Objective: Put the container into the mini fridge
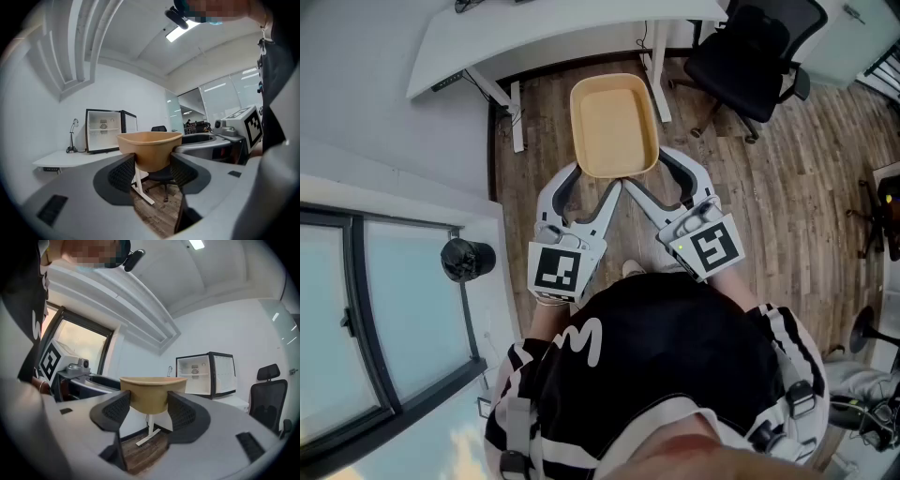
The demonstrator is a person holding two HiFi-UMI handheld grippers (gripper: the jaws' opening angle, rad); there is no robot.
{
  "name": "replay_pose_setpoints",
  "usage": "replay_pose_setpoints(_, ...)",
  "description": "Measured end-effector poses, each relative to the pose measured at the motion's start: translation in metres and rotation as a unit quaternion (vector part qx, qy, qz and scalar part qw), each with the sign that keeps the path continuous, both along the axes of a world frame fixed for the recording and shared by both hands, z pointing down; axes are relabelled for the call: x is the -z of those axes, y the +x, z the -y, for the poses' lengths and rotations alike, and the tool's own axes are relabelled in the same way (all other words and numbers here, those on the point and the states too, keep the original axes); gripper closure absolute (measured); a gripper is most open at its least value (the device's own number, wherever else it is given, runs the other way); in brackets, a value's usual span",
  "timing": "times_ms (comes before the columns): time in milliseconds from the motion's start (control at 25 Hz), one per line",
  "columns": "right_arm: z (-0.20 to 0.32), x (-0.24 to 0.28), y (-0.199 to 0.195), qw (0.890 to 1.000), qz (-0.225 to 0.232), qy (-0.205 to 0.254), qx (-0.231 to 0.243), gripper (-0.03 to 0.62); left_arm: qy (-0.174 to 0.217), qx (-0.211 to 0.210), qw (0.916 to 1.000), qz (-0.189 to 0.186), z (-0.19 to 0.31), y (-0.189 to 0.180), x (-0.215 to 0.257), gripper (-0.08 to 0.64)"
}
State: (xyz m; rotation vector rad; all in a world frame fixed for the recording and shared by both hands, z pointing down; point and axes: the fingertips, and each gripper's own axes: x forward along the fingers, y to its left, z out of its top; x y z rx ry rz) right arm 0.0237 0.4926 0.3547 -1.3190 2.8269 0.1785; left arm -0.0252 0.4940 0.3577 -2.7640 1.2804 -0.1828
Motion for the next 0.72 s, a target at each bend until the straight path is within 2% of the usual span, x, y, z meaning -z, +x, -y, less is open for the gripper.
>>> replay_pose_setpoints(400, -0.0020, 0.0002, 0.0001, 1.000, -0.006, -0.013, -0.005, 0.328, 0.015, -0.007, 0.9999, -0.001, -0.0010, -0.0008, 0.0000, 0.322)
replay_pose_setpoints(720, -0.0050, -0.0025, 0.0045, 1.000, 0.006, -0.014, -0.007, 0.328, 0.006, -0.015, 0.9999, -0.005, -0.0027, 0.0038, 0.0001, 0.322)
